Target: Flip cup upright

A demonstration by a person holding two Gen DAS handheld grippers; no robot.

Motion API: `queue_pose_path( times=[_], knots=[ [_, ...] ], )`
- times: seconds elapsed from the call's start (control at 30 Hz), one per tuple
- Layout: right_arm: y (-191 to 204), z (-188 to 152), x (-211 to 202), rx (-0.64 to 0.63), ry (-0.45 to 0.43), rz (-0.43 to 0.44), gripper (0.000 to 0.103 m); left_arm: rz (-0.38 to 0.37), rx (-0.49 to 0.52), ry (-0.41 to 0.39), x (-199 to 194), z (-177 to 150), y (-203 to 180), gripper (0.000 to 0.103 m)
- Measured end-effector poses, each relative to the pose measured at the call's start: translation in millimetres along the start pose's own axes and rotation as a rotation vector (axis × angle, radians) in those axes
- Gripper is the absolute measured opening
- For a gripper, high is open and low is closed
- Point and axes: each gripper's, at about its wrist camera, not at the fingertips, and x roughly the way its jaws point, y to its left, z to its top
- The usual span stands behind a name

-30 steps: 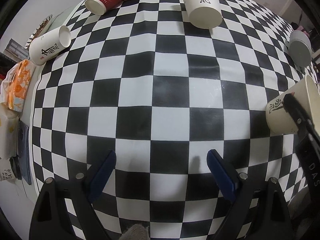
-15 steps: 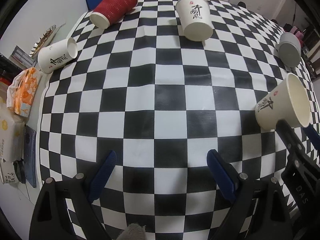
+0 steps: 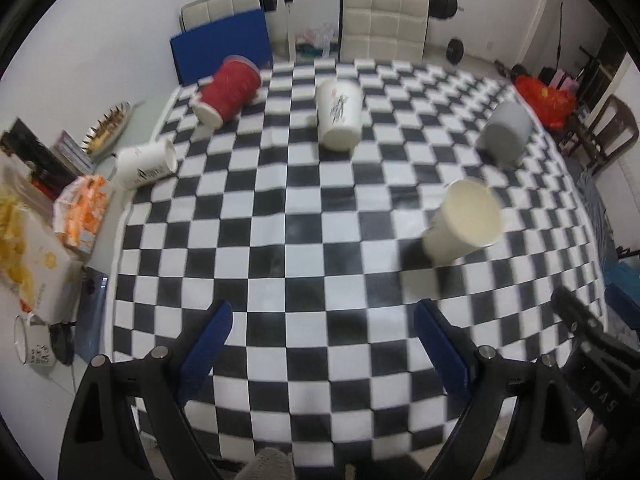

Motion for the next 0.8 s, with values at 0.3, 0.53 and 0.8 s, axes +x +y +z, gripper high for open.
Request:
queue_pose_path(
  times=[0.3,0.53,0.8],
  knots=[
    [-34,14,-122,-0.064,-0.067,0.042,0.087,0.05,-0.033,-0.163,-119,-3,-13,0.093],
    [-56,20,-203,-0.063,-0.157,0.064,0.087,0.053,-0.049,-0.23,-186,-14,-22,0.093],
    [-71,14,-267,-0.058,-0.219,0.093,0.087,0.034,-0.056,-0.314,-238,-22,-26,0.093]
  ],
)
